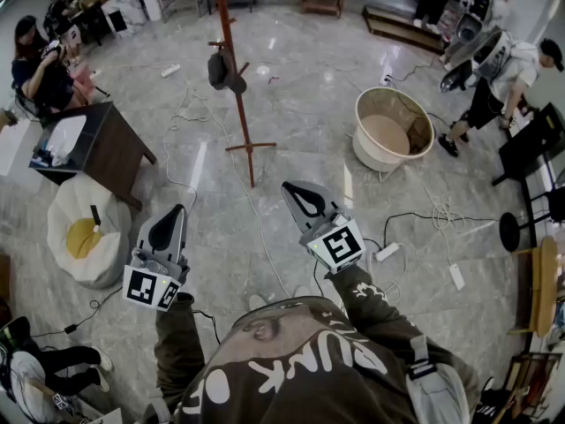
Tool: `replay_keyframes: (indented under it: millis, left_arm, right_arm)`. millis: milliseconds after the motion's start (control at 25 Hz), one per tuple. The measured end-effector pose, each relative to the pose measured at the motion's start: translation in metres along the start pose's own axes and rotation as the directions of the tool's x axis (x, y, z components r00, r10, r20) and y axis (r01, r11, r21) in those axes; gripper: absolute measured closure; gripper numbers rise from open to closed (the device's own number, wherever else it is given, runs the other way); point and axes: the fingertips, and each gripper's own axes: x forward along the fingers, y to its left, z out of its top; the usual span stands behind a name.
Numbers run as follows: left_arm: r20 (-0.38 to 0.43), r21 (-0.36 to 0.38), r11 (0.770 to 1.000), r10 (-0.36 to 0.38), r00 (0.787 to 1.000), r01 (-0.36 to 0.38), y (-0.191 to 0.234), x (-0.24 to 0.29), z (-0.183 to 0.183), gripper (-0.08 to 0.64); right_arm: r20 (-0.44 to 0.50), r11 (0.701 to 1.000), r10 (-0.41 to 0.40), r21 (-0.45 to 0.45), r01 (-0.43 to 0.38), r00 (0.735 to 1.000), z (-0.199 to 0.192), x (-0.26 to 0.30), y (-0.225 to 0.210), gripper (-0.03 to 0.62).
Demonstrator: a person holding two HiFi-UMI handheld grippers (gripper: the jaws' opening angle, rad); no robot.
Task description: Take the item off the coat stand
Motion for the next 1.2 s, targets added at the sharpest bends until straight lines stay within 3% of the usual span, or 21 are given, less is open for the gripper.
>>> replay_keyframes:
  millis: [680,1040,1160,1200]
  left_arm:
    - [-0.002,0.003,1.0,0.001,1.0,-0.001,0.004,0.011,-0.003,0.557]
    - [-0.003,0.007,1.0,0.006,1.0,-0.006,0.008,0.017,-0.001,0.557]
    - [-0.005,0.009,1.0,0.008,1.0,-0.008,0.006,0.018,-0.001,0.557]
    - [-0.006,0.009,1.0,0.008,1.0,-0.008,0.005,0.018,-0.002,0.557]
  right_arm:
    - [-0.001,1.0,-0.008,0.01,0.008,1.0,-0.004,0.004,-0.013,0.583]
    - [0.047,1.0,-0.01,0.015,0.009,0.999,0.002,0.009,-0.02,0.581]
    - [0.078,0.999,0.013,0.029,-0.015,0.997,0.005,0.008,-0.019,0.578]
    - [0.078,0.998,0.038,0.041,-0.041,0.996,0.004,0.008,-0.016,0.549]
